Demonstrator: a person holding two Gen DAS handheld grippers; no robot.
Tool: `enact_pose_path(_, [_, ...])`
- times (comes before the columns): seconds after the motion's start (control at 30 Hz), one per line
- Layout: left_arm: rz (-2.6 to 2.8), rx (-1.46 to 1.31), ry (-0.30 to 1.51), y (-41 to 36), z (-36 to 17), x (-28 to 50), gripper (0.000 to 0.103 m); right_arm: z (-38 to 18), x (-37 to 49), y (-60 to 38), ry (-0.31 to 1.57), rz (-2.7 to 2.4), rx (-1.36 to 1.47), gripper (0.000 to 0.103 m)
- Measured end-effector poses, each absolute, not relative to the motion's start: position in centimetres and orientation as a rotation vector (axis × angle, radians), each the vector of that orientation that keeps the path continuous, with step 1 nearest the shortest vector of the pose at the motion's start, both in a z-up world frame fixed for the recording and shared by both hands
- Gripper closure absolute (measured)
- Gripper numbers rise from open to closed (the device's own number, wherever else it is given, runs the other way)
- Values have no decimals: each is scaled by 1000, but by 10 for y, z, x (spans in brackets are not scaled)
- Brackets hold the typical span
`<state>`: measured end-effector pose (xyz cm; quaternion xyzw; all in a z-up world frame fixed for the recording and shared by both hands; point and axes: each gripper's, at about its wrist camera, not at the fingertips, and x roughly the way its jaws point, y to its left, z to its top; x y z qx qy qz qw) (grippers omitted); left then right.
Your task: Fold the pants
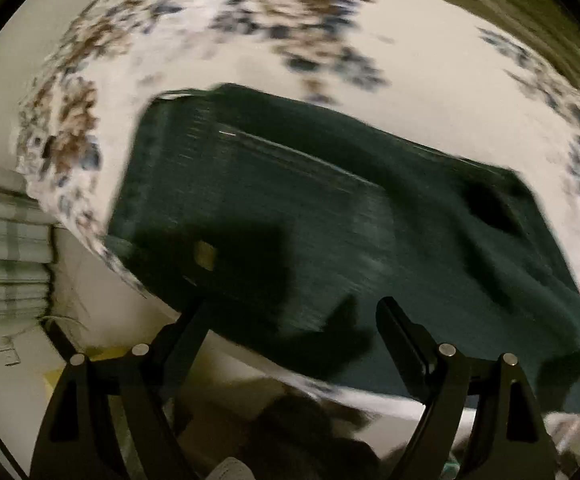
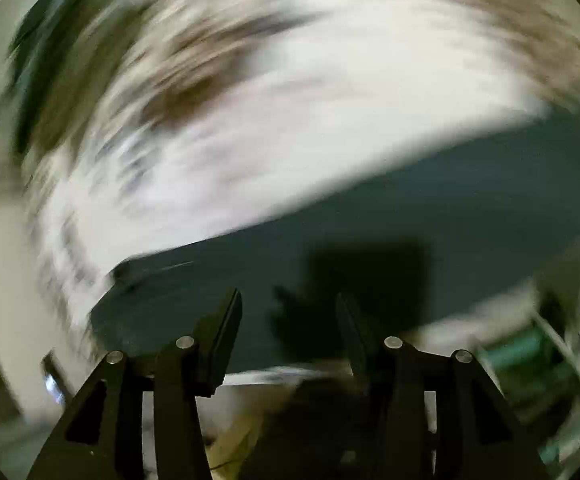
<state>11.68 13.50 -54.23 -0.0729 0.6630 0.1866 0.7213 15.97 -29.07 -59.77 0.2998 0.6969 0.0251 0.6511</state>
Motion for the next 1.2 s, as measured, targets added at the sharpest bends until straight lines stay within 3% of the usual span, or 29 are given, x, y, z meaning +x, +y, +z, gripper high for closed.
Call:
enact_pose_path(0.13, [449, -147, 1565, 174, -575, 130, 19, -617, 225, -157, 1647, 315, 442, 51])
enact_pose_path(0.27, [402, -222, 1567, 188, -579, 123, 12, -657, 246, -84, 1789, 368, 154, 53])
enact_pose_path(0.37, [387, -235, 1562, 200, -579, 117, 12, -670, 235, -67, 1790, 311, -30, 98])
enact_pose_path(0.67, [355, -317, 1572, 229, -593, 103, 11, -588, 234, -100, 1526, 231, 109, 103])
enact_pose_path(0.83, [357, -303, 1588, 231, -589, 99, 11, -618, 256, -147, 1673, 177, 305, 100])
enact_pose_path(0.87, [364, -300, 1582, 234, -583, 96, 11, -612, 257, -154, 1654, 184, 338, 94])
enact_pose_path(0.97, [382, -292, 1541, 243, -568, 89, 11, -588, 240, -156, 1623, 282, 459, 62])
enact_pose_path(1.2, [420, -210, 1519, 244, -567, 93, 11, -633, 230, -79, 1655, 437, 457, 59])
